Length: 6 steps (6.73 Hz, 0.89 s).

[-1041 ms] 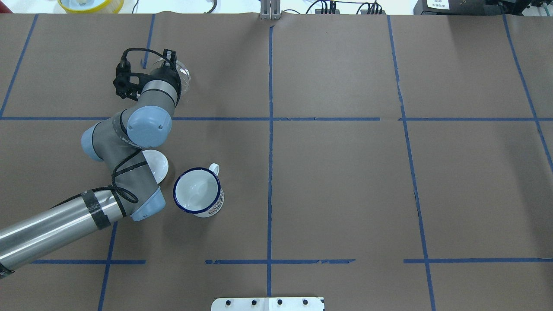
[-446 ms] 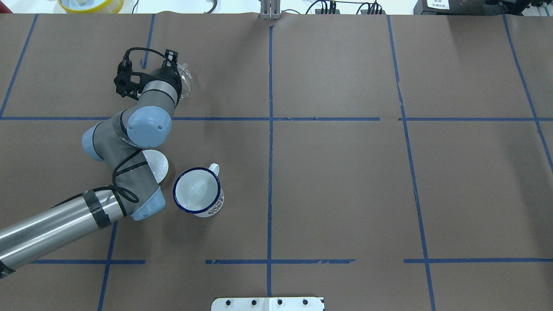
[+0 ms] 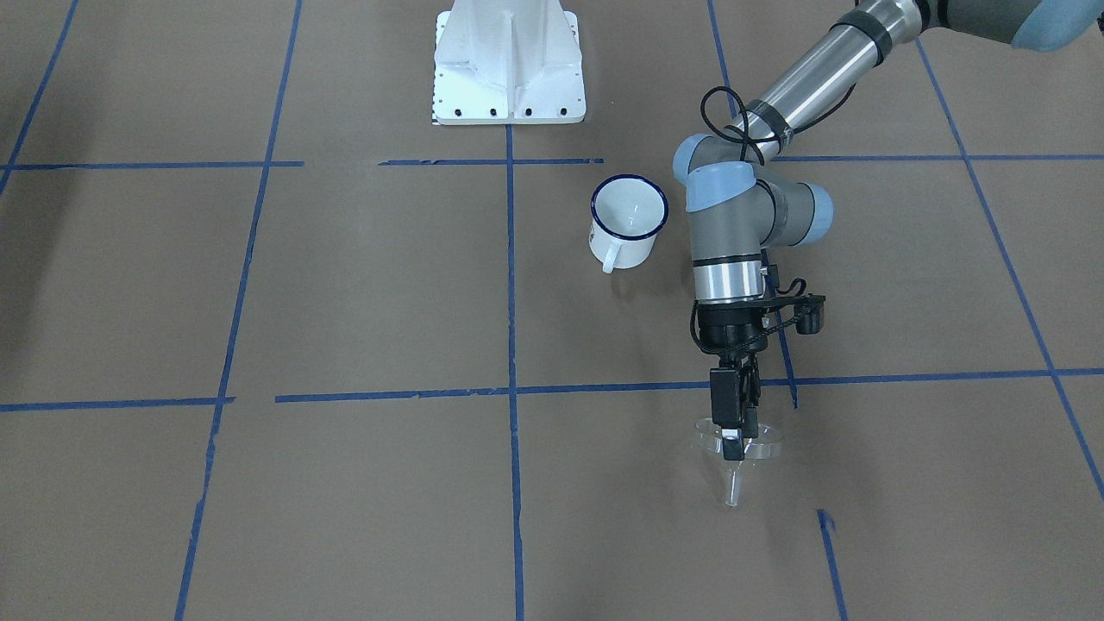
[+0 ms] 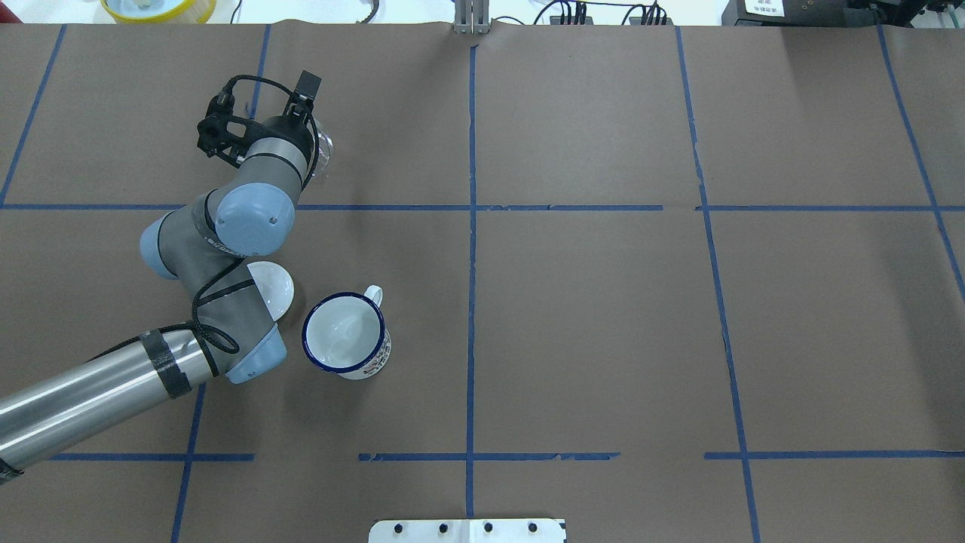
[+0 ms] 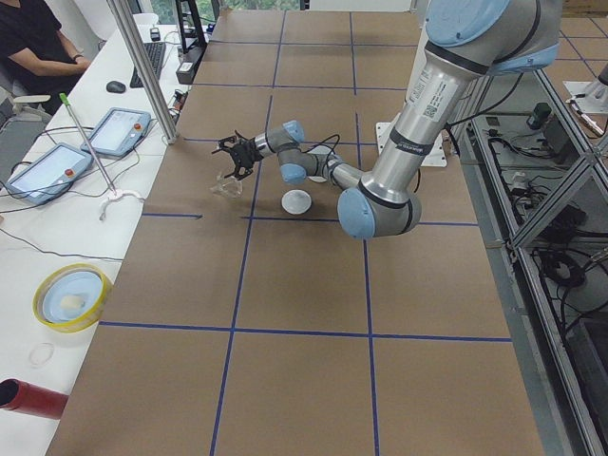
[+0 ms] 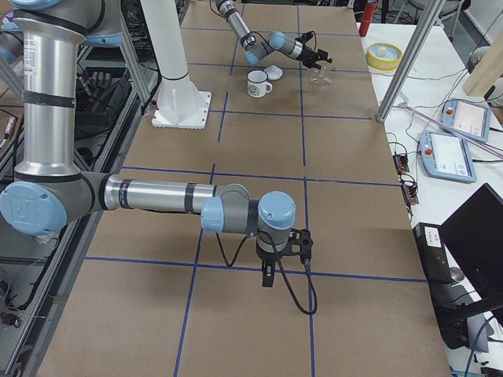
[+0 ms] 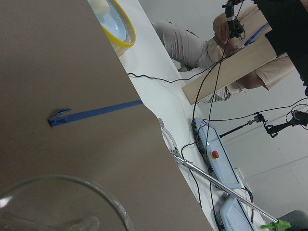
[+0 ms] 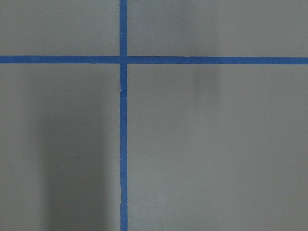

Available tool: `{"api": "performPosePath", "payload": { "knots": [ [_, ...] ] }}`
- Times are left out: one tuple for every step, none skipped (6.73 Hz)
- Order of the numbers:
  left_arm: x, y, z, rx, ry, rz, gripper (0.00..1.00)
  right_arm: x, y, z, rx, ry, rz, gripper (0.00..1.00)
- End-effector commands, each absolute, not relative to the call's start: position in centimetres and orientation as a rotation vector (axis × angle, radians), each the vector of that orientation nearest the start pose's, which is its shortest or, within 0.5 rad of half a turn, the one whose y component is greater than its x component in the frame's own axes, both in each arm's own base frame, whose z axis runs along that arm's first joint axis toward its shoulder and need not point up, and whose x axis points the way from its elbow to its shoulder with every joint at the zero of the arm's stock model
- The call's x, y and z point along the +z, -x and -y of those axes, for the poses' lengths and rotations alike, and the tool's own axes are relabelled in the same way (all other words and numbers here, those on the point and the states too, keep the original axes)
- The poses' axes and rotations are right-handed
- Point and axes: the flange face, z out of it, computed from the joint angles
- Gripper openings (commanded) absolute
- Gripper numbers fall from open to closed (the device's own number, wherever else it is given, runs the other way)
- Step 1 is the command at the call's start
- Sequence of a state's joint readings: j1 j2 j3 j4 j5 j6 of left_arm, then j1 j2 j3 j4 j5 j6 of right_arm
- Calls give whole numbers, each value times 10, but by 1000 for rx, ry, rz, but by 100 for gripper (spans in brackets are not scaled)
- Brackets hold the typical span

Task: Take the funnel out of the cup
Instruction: 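Lower the funnel onto the table farther from the robot and release it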

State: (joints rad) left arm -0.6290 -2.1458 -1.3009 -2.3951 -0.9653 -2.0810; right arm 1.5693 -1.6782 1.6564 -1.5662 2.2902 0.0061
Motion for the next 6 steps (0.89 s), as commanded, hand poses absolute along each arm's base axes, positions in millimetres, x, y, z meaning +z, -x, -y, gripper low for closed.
{"api": "performPosePath", "payload": {
  "knots": [
    [329,-448,556,-1032,-615,-1145,100,670,-67,445,10,19,719,100],
    [355,-423,529,-928,-587,-1117,100,670,-67,445,10,19,719,100],
    [361,-402,510,-832,-572,-1106,100,670,-67,445,10,19,719,100],
    [378,-386,485,-743,-497,-1104,100,671,-67,445,11,20,719,100],
    [388,-364,463,-628,-453,-1098,100,670,-67,445,10,19,719,100],
    [399,-341,449,-485,-392,-1076,100,670,-67,445,10,19,719,100]
  ]
}}
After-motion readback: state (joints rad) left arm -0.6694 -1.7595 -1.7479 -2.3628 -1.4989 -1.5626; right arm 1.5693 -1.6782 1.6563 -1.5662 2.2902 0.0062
